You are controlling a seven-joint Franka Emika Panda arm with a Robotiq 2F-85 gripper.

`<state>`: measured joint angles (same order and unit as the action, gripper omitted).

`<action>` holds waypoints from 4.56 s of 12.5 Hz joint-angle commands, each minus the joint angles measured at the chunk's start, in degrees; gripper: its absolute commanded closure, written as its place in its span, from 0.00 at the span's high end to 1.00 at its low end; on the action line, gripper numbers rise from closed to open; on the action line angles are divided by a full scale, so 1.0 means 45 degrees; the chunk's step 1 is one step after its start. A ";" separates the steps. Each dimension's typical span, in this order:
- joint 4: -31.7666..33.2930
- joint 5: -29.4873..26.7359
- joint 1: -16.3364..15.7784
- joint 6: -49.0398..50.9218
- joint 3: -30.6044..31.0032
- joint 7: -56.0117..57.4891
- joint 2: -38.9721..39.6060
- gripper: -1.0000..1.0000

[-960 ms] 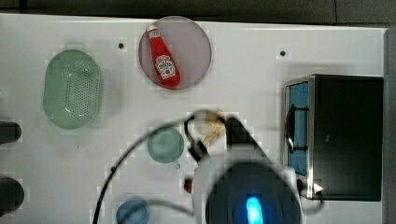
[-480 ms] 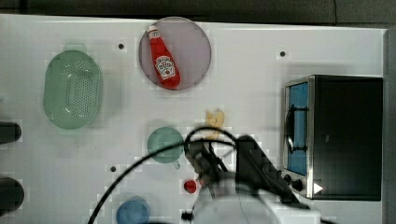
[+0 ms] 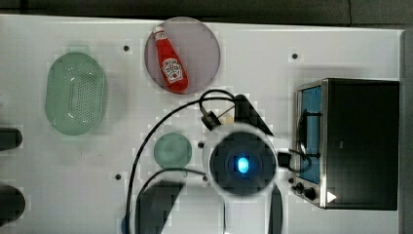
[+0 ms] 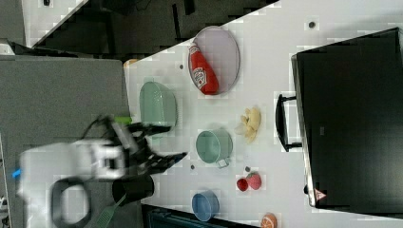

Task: Pick banana from table and place on oven.

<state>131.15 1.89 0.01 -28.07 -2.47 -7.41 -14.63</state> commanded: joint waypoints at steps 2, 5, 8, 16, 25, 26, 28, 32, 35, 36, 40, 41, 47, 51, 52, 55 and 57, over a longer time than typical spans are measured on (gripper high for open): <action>0.1398 -0.0045 0.0177 -0.2567 -0.0128 -0.0359 0.1766 1.00; 0.1835 -0.0045 0.0182 -0.4554 -0.0309 -0.0336 0.3411 1.00; 0.1921 -0.0045 0.0186 -0.6153 -0.0423 -0.0335 0.5016 1.00; 0.2266 -0.0047 0.0220 -1.0105 -0.0410 -0.0336 0.7934 0.85; 0.2316 -0.0072 0.0195 -0.9406 -0.0249 -0.0404 0.5833 0.26; 0.2171 -0.0072 0.0185 -0.8287 -0.0191 -0.0404 0.4945 0.26; 0.1564 -0.0074 0.0122 -0.5451 -0.0100 -0.0403 0.3041 0.26; -0.0754 -0.0079 0.0108 -0.0474 -0.0028 -0.0403 0.0619 0.26; -0.2680 -0.0069 0.0211 0.2385 -0.0237 -0.0403 0.0417 0.26; -0.3239 -0.0058 0.0298 0.2897 -0.0469 -0.0380 0.0509 0.26; -0.5123 0.0334 0.0618 0.3427 -0.2224 0.2121 0.1416 0.26; -0.5466 0.0551 0.0660 0.3425 -0.2769 0.3399 0.1818 0.26; -0.6068 0.0564 0.0837 0.1257 -0.6036 0.7954 0.4002 0.26; -0.6010 -0.0613 0.1007 0.0498 -0.7234 0.9822 0.5595 0.26; -0.6007 -0.1380 0.1101 0.0310 -0.7342 1.0069 0.5951 0.26; -0.5982 -0.1785 0.1303 -0.0259 -0.7470 1.0450 0.6615 0.31; -0.5822 -0.1785 0.1308 -0.0368 -0.7467 1.0447 0.6762 0.52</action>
<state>105.70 -6.29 6.64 -29.32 -37.24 37.01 18.25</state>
